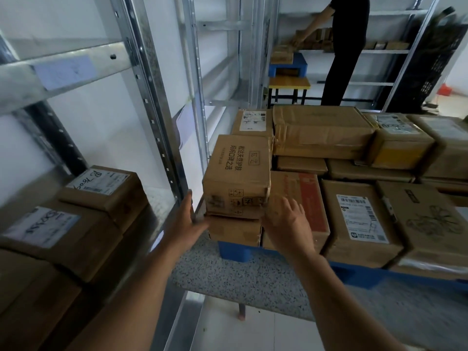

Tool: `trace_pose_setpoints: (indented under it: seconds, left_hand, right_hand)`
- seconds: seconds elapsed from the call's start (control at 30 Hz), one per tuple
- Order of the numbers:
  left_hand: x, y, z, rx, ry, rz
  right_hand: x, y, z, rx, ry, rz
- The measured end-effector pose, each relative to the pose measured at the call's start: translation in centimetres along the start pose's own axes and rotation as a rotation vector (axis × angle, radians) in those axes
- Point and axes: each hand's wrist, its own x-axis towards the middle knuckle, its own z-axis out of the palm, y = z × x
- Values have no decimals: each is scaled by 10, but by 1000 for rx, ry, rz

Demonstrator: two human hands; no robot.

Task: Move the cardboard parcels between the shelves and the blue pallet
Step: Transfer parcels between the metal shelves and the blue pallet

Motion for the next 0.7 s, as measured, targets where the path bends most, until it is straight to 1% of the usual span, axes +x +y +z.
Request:
trace_pose_setpoints:
  seconds: [0.03, 0.07, 0.1, 0.2, 0.33, 0.4, 0.47, 0.57, 0.63, 0.7]
  left_hand:
    - [-11, -4, -1, 27, 59, 36]
    - [-24, -8, -1, 56, 109, 44]
    - [-37, -13, -1, 79, 153, 29]
    - [-73, -32, -2, 123, 251, -22]
    - [-113, -39, -10, 206, 379, -43]
    - [-130, -40, -22, 241, 440, -122]
    - [-147, -43, -35, 290, 494, -161]
    - [-174, -46, -52, 368, 563, -244]
    - [-194, -47, -64, 370, 621, -311]
    - [-217, -49, -79, 350, 680, -333]
  right_hand:
    - [-12, -2, 2, -13, 109, -37]
    - [-23, -5, 6, -21, 182, -83]
    - [-32, -9, 11, -17, 211, -135]
    - [-49, -26, 28, -4, 131, -277]
    - [-56, -52, 47, 9, 13, -431]
    - [-61, -68, 57, 14, -44, -483]
    - [-69, -86, 66, 34, -94, -540]
    - [-84, -116, 77, 61, -137, -645]
    - [-96, -138, 80, 76, -158, -711]
    - [-110, -160, 82, 105, -163, -773]
